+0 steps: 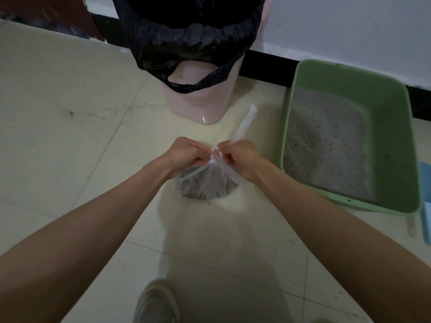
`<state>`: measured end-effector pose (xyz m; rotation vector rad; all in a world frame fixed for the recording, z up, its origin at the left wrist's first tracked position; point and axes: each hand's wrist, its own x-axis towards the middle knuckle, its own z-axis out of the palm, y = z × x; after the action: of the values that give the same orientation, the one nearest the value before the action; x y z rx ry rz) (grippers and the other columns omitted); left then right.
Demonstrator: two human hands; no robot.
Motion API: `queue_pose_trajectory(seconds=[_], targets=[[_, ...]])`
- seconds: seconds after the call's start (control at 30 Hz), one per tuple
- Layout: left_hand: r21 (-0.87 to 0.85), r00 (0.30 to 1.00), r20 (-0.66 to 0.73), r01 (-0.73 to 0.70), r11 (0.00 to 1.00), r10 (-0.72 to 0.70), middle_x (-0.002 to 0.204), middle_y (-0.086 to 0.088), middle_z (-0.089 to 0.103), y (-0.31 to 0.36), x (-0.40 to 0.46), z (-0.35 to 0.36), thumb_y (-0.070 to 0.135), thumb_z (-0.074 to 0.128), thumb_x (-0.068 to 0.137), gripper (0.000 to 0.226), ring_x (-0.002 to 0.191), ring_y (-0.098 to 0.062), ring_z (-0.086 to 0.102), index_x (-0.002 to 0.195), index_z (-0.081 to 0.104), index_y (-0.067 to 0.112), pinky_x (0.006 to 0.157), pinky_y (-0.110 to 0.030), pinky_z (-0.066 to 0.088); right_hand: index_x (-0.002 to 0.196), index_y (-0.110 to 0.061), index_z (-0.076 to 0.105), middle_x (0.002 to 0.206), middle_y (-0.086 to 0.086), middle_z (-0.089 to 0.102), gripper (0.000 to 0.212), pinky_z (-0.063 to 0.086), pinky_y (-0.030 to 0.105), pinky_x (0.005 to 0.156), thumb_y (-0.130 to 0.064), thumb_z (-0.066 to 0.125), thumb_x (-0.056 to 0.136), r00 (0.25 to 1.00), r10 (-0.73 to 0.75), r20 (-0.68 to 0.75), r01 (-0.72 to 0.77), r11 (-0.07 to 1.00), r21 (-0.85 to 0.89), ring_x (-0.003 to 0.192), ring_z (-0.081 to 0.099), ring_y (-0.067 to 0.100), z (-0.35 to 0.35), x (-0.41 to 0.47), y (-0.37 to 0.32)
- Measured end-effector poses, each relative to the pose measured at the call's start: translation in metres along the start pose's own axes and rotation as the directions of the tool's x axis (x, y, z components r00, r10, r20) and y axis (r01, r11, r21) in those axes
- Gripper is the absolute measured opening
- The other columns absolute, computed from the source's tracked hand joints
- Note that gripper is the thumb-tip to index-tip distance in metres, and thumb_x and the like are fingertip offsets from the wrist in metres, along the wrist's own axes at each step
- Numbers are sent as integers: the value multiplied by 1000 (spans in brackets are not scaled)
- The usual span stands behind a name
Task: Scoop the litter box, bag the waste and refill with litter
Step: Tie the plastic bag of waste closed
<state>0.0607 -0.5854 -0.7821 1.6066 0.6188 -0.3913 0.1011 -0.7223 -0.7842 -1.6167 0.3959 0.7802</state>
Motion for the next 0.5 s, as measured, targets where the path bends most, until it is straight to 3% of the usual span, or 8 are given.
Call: queue_pose_trajectory(seconds=[0.1,0.17,0.23,0.37,0.43,0.5], targets=[[-143,998,19,64,988,-61,80,-16,63,-4,4,-2,-5,58,84,12,68,-16,62,75,65,0,68,-19,55,80,-6,66,62,-2,55,9,44,15,47,-4,59,86,995,-89,33,91,993,-74,55,50,8,-2,-10,4],[-207,993,47,112,972,-105,79,-14,64,-6,6,-3,-2,58,86,10,62,-11,64,78,64,1,65,-18,56,98,-1,66,69,-2,57,14,44,8,46,-8,59,89,986,-157,62,164,979,-124,60,52,4,-5,-15,7],[-245,985,95,162,956,-143,73,-9,68,-4,7,-4,3,58,87,8,59,-7,66,81,64,1,65,-18,57,102,1,66,74,-3,59,18,43,3,47,-10,61,88,978,-189,88,200,971,-135,64,54,2,-6,-16,10],[-296,957,179,274,915,-228,67,-3,71,1,7,-5,11,61,86,9,63,-8,66,83,63,3,73,-22,56,93,-7,69,81,-3,64,11,49,10,64,-14,67,84,970,-228,78,239,954,-180,75,60,6,-5,-13,13],[-333,931,231,349,876,-283,67,-4,70,0,6,-7,11,61,86,8,62,-8,67,82,61,4,68,-21,57,80,-13,66,75,-4,63,3,48,7,60,-13,69,82,960,-266,86,278,940,-197,71,60,4,-4,-12,16],[-341,913,260,391,855,-314,66,-4,69,-2,7,-8,9,59,87,9,60,-7,67,80,60,4,64,-20,58,70,-19,64,69,-6,63,13,49,8,58,-13,72,80,952,-297,80,307,925,-222,66,60,3,-2,-12,16]])
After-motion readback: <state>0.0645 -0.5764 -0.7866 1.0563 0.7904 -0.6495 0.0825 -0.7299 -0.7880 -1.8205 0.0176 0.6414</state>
